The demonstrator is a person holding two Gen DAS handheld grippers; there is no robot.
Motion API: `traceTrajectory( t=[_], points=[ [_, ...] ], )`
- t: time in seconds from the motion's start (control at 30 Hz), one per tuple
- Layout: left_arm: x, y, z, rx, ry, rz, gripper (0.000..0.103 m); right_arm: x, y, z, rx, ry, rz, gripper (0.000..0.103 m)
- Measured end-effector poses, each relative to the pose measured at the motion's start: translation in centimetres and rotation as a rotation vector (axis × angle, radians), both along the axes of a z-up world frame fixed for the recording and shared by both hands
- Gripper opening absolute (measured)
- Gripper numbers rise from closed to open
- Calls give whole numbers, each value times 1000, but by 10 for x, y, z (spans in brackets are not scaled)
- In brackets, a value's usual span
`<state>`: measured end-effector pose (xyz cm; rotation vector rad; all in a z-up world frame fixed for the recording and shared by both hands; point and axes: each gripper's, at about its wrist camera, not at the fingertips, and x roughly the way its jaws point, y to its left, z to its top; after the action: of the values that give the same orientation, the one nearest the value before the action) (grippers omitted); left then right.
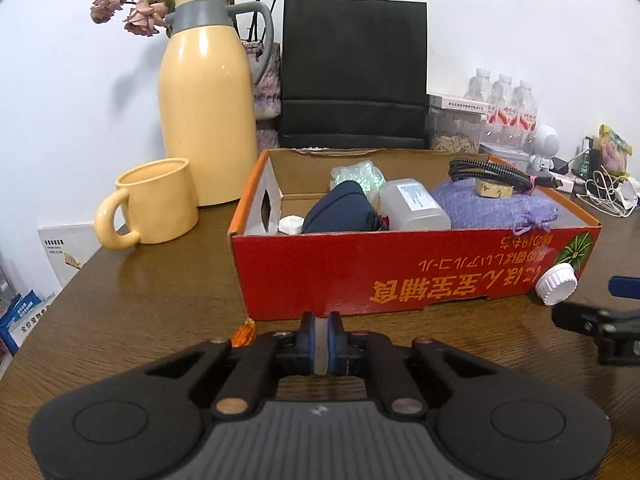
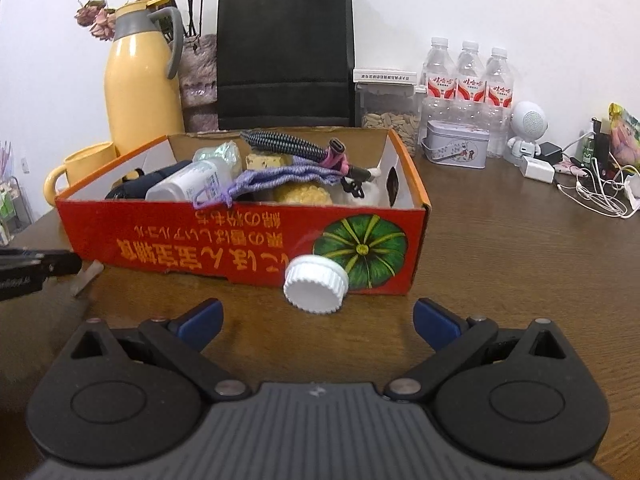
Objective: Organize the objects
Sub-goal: 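Withdraw from the box and grasp the white screw cap with the right gripper, then carry the white screw cap into the box and open the right gripper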
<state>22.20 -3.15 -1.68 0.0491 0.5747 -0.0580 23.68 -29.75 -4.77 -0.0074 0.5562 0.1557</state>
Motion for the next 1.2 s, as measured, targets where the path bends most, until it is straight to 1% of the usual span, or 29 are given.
traceTrajectory(
  t=[0.13, 0.17, 0.23, 0.27, 0.3, 0.33, 0.37, 0.47, 0.7, 0.8, 0.97, 1.2],
  points=[
    [-1, 0, 2, -2, -7, 0, 5, 15, 0, 1, 47, 16, -14, 103],
    [-2, 0, 1, -3, -7, 0, 5, 18, 0, 1, 58, 21, -22, 101],
    [-1, 0, 1, -5, -4, 1, 5, 25, -1, 1, 68, 26, -44, 92],
    [-1, 1, 1, -7, -3, 1, 5, 28, -2, 1, 69, 31, -51, 82],
    [-1, 1, 1, -8, -3, 2, 5, 30, -2, -1, 71, 41, -58, 60],
    [-1, 1, 2, -9, -5, 3, 5, 31, -3, -2, 77, 53, -58, 46],
    [-2, 2, 2, -11, -6, 3, 5, 31, -5, -3, 91, 64, -55, 40],
    [-3, 2, 3, -13, -12, 5, 5, 23, -6, -3, 108, 45, -40, 40],
    [-8, 4, 7, -28, -38, 4, 5, -3, -3, 11, 127, -81, 16, 40],
    [-10, 3, 9, -29, -48, 4, 5, -14, 1, 17, 113, -140, 36, 40],
    [-16, 3, 14, -32, -81, 11, 5, -27, 4, 26, 104, -211, 62, 40],
    [-29, -12, 28, -18, -143, -1, 5, -37, 5, 36, 105, -266, 78, 40]
  ],
)
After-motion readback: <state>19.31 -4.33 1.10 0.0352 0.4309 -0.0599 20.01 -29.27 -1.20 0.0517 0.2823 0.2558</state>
